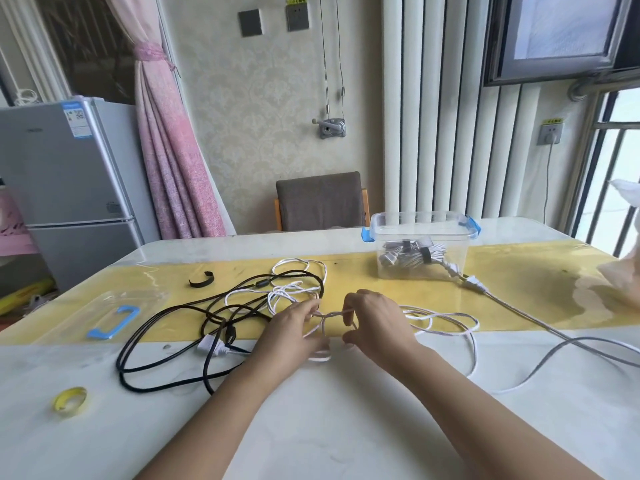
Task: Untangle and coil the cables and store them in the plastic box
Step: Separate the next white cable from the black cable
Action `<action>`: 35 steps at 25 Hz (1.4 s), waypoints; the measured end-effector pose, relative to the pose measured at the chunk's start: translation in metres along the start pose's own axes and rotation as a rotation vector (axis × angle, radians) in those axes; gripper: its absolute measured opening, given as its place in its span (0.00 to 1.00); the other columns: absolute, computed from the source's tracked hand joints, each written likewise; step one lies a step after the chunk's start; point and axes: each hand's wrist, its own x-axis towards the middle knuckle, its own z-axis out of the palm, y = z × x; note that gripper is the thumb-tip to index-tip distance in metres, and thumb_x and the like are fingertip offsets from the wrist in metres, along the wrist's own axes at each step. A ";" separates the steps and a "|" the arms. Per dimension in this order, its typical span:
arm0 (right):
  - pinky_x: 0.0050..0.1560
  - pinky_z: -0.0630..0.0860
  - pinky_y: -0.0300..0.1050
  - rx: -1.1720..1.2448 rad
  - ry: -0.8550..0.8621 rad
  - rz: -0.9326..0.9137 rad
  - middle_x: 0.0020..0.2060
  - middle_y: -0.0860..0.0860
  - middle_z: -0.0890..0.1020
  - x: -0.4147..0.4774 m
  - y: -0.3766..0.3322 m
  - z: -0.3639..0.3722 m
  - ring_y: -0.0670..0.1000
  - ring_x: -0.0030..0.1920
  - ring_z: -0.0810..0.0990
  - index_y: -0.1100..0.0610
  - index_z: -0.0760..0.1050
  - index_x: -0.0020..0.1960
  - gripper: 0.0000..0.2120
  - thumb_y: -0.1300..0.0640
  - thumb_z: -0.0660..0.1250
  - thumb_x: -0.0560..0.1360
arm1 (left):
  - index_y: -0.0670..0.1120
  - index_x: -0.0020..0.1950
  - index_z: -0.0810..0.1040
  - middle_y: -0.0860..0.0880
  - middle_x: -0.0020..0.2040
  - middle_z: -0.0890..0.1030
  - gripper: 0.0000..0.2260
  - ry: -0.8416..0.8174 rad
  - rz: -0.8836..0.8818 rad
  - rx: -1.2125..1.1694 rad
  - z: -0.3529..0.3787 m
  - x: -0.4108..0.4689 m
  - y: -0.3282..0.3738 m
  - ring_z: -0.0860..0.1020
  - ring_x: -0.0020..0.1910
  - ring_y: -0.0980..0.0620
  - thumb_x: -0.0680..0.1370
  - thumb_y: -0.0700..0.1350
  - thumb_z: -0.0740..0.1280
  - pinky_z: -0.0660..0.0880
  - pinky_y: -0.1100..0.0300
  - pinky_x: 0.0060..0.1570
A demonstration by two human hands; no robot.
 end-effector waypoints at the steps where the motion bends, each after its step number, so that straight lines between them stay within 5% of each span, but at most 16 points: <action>1: 0.38 0.61 0.44 -0.009 0.035 -0.051 0.44 0.50 0.76 -0.001 -0.006 0.000 0.55 0.48 0.75 0.51 0.70 0.42 0.10 0.61 0.70 0.68 | 0.49 0.74 0.63 0.51 0.73 0.66 0.37 -0.002 -0.015 0.078 -0.003 0.002 -0.002 0.67 0.69 0.55 0.69 0.51 0.75 0.62 0.65 0.64; 3: 0.36 0.60 0.44 0.039 0.123 -0.133 0.36 0.47 0.71 -0.003 -0.014 -0.003 0.54 0.42 0.72 0.52 0.64 0.36 0.14 0.63 0.69 0.68 | 0.51 0.77 0.51 0.52 0.78 0.44 0.46 0.008 -0.054 0.269 -0.012 0.006 -0.013 0.50 0.76 0.53 0.68 0.60 0.72 0.51 0.53 0.72; 5: 0.31 0.58 0.45 0.159 0.249 -0.146 0.28 0.45 0.65 -0.005 -0.018 -0.014 0.50 0.34 0.66 0.50 0.58 0.29 0.22 0.60 0.72 0.67 | 0.53 0.78 0.48 0.53 0.77 0.36 0.44 0.090 -0.137 0.371 -0.024 0.010 -0.028 0.44 0.77 0.52 0.70 0.62 0.69 0.45 0.44 0.73; 8: 0.28 0.56 0.44 0.297 0.396 -0.065 0.23 0.47 0.59 -0.004 -0.010 -0.034 0.52 0.29 0.58 0.51 0.53 0.26 0.30 0.52 0.76 0.66 | 0.46 0.76 0.57 0.49 0.78 0.41 0.36 0.364 -0.230 0.323 -0.041 0.015 -0.037 0.52 0.76 0.50 0.73 0.51 0.70 0.49 0.43 0.72; 11: 0.29 0.53 0.45 0.433 0.453 0.067 0.22 0.48 0.57 -0.001 0.005 -0.045 0.50 0.30 0.55 0.53 0.54 0.25 0.30 0.48 0.76 0.66 | 0.46 0.69 0.68 0.48 0.78 0.53 0.30 0.493 -0.054 0.173 -0.050 0.014 -0.034 0.59 0.74 0.48 0.68 0.38 0.73 0.57 0.51 0.71; 15: 0.28 0.55 0.44 0.579 0.468 0.422 0.23 0.51 0.61 -0.001 0.046 -0.062 0.50 0.30 0.57 0.59 0.66 0.25 0.21 0.54 0.73 0.69 | 0.49 0.69 0.70 0.43 0.75 0.58 0.35 0.549 0.013 0.192 -0.051 0.008 -0.032 0.51 0.75 0.42 0.64 0.28 0.70 0.51 0.51 0.73; 19: 0.31 0.54 0.46 0.671 0.560 0.673 0.25 0.53 0.60 0.001 0.073 -0.071 0.53 0.33 0.57 0.57 0.63 0.26 0.18 0.61 0.70 0.67 | 0.42 0.65 0.74 0.38 0.66 0.70 0.28 0.826 -0.097 0.100 -0.067 0.005 -0.038 0.65 0.67 0.38 0.67 0.25 0.67 0.59 0.55 0.67; 23: 0.32 0.61 0.46 0.263 0.368 0.680 0.30 0.59 0.73 0.001 0.075 -0.059 0.60 0.34 0.66 0.59 0.68 0.31 0.09 0.62 0.65 0.69 | 0.47 0.60 0.77 0.45 0.59 0.75 0.26 0.545 -0.042 0.094 -0.068 0.002 -0.041 0.71 0.62 0.44 0.67 0.27 0.68 0.64 0.62 0.60; 25: 0.43 0.70 0.47 -0.013 0.134 0.639 0.50 0.60 0.78 -0.004 0.066 -0.050 0.61 0.49 0.75 0.60 0.72 0.45 0.04 0.61 0.62 0.72 | 0.54 0.66 0.71 0.54 0.62 0.72 0.31 0.258 0.101 0.059 -0.055 -0.003 -0.026 0.67 0.63 0.56 0.67 0.30 0.68 0.61 0.65 0.62; 27: 0.59 0.68 0.53 -0.231 -0.055 0.575 0.66 0.59 0.65 -0.004 0.059 -0.037 0.61 0.65 0.67 0.59 0.65 0.65 0.20 0.57 0.64 0.74 | 0.55 0.70 0.65 0.59 0.62 0.67 0.33 0.093 0.240 0.109 -0.035 -0.006 -0.003 0.60 0.61 0.65 0.67 0.35 0.63 0.55 0.60 0.70; 30: 0.71 0.55 0.59 -0.338 -0.018 0.216 0.71 0.56 0.57 -0.001 0.034 -0.033 0.60 0.71 0.57 0.51 0.58 0.72 0.30 0.58 0.65 0.73 | 0.53 0.72 0.64 0.57 0.64 0.69 0.31 -0.071 0.361 0.227 0.005 -0.010 0.022 0.63 0.63 0.61 0.67 0.45 0.57 0.46 0.56 0.73; 32: 0.68 0.60 0.52 -0.319 -0.021 0.004 0.67 0.55 0.63 -0.004 0.015 -0.038 0.59 0.67 0.63 0.52 0.65 0.68 0.25 0.64 0.60 0.72 | 0.49 0.68 0.70 0.52 0.61 0.75 0.21 -0.103 0.327 0.180 0.020 -0.011 0.022 0.70 0.62 0.55 0.75 0.50 0.59 0.55 0.59 0.71; 35: 0.42 0.64 0.47 -0.217 -0.133 -0.018 0.58 0.55 0.70 -0.020 -0.008 -0.039 0.59 0.56 0.75 0.56 0.68 0.61 0.16 0.65 0.60 0.74 | 0.46 0.52 0.79 0.50 0.48 0.80 0.09 -0.094 0.244 -0.058 0.018 -0.010 0.021 0.78 0.50 0.53 0.79 0.49 0.63 0.71 0.61 0.51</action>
